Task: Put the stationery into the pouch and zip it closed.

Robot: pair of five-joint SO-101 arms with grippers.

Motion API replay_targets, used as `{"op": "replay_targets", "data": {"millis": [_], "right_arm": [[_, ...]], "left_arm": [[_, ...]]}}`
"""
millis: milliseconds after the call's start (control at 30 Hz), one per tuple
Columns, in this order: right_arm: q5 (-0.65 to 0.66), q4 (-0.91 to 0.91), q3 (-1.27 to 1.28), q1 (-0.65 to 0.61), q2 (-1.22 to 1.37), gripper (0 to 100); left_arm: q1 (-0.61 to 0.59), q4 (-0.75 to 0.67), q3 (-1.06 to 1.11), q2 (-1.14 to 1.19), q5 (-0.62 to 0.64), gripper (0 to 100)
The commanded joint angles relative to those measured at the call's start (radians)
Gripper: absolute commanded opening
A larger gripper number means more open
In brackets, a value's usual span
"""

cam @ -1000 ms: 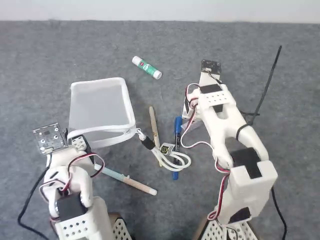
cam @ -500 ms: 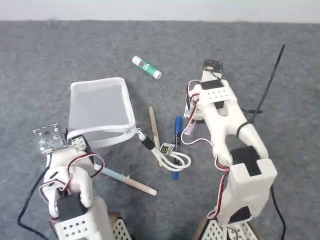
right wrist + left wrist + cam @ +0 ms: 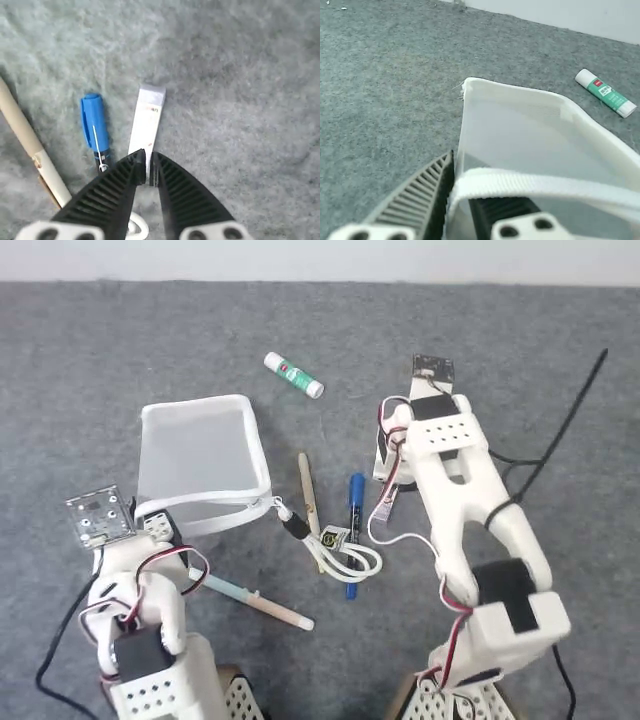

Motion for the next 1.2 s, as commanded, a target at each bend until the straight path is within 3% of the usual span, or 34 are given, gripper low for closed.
{"op": "replay_targets", "data": {"millis": [0, 133, 367, 800, 867, 967, 1167], "right_arm": [[-0.003, -0.036, 0.021, 0.004, -0.107, 0.6], [-0.002, -0.134, 0.064, 0.002, -0.09, 1.3], [-0.002, -0.222, 0.061, -0.038, 0.005, 19.2], [-0.002, -0.272, -0.031, -0.019, 0.211, 16.5], [-0.002, -0.272, -0.052, -0.015, 0.251, 13.2], [-0.002, -0.272, -0.077, 0.002, 0.262, 0.0], [-0.003, -0.232, -0.08, 0.008, 0.24, 0.6]], "left_arm": [[-0.006, -0.032, -0.054, -0.012, 0.014, 1], [-0.006, -0.032, -0.054, -0.012, 0.014, 1], [-0.006, -0.029, -0.054, -0.012, 0.014, 1], [-0.003, -0.029, -0.053, -0.012, 0.014, 1], [-0.003, -0.029, -0.053, -0.012, 0.014, 1], [-0.006, -0.029, -0.053, -0.012, 0.014, 1], [-0.006, -0.029, -0.053, -0.012, 0.014, 1]]}}
